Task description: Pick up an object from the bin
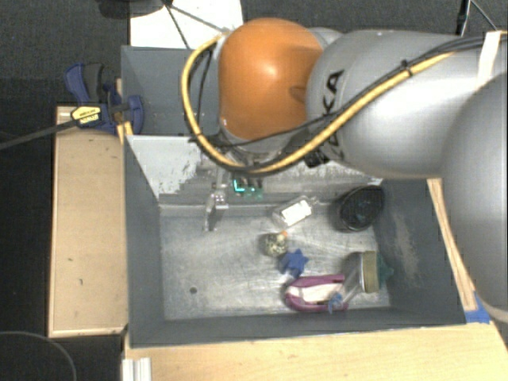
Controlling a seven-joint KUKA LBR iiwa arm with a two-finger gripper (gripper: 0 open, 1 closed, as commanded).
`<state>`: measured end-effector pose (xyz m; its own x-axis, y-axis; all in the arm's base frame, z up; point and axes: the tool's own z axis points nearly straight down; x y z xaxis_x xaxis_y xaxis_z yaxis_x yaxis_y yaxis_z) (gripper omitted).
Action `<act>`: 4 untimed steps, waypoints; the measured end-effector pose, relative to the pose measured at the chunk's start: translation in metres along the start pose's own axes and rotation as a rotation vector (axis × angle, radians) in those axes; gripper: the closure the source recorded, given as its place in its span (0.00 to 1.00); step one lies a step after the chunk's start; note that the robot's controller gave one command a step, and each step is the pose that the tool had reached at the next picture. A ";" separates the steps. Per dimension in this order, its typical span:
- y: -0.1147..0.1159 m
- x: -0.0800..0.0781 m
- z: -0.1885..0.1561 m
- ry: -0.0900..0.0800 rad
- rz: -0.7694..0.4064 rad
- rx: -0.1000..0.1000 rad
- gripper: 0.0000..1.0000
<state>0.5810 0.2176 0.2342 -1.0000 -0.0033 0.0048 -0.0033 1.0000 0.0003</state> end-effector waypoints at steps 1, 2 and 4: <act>-0.090 -0.006 0.162 -0.013 -0.217 -0.002 0.00; -0.186 0.000 0.160 -0.015 -0.339 0.001 0.00; -0.175 0.008 0.161 -0.011 0.092 -0.002 0.00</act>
Offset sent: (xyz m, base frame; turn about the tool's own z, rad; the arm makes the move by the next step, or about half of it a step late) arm 0.0026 -0.0897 -0.1642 -0.2209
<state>0.5724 0.0425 0.0732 -0.9960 0.0887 -0.0062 0.0887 0.9961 0.0024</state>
